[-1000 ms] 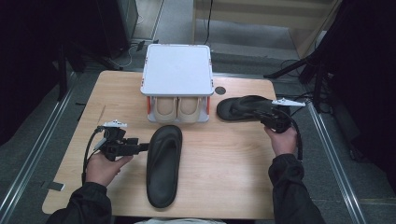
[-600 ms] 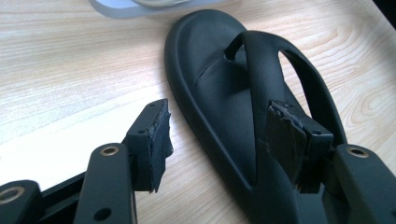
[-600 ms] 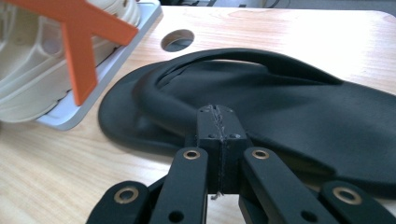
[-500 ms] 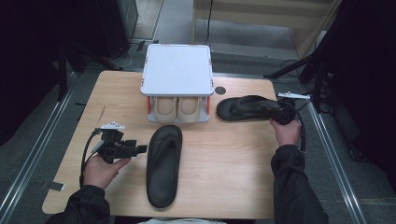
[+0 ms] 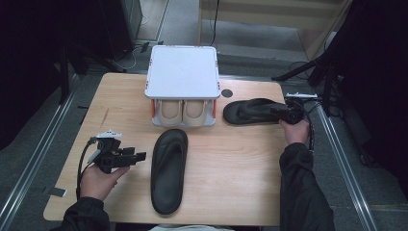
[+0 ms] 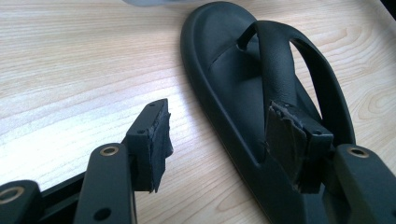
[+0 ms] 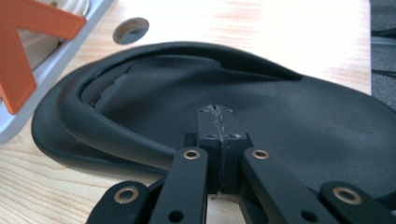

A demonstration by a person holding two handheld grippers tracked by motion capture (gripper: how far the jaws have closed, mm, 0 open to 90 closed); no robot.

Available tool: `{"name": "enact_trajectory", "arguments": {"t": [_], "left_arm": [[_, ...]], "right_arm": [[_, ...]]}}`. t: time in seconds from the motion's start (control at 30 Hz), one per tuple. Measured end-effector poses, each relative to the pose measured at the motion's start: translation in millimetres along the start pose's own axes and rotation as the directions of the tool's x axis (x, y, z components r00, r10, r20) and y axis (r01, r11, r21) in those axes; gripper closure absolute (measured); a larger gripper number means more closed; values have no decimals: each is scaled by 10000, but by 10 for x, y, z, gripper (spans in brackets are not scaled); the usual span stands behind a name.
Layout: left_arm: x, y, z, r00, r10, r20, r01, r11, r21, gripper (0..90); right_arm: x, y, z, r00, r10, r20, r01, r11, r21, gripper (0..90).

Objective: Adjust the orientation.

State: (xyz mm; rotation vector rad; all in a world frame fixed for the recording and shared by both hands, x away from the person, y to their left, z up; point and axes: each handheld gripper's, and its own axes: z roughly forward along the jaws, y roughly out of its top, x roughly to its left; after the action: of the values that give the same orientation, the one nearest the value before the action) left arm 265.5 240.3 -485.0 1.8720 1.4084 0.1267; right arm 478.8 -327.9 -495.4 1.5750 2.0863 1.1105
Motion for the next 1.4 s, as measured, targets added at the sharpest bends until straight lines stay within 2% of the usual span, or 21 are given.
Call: {"name": "enact_trajectory", "arguments": {"t": [0.43, 0.83, 1.13, 1.4], "left_arm": [[2, 23, 16, 10000, 20, 79, -20, 10000, -12, 407], [-4, 127, 90, 9994, 234, 268, -234, 9997, -10, 406], [10, 225, 138, 9982, 382, 465, -379, 9993, -79, 406], [29, 293, 175, 9972, 493, 563, -490, 9988, -68, 405]], "right_arm": [[39, -19, 0, 9998, -199, 29, 198, 9995, 230, 900], [135, -116, -101, 9993, -383, -37, 384, 9981, 477, 900], [250, -210, -189, 9986, -516, -109, 523, 9964, 673, 900], [426, -273, -226, 9971, -741, -149, 751, 9931, 902, 900]]}}
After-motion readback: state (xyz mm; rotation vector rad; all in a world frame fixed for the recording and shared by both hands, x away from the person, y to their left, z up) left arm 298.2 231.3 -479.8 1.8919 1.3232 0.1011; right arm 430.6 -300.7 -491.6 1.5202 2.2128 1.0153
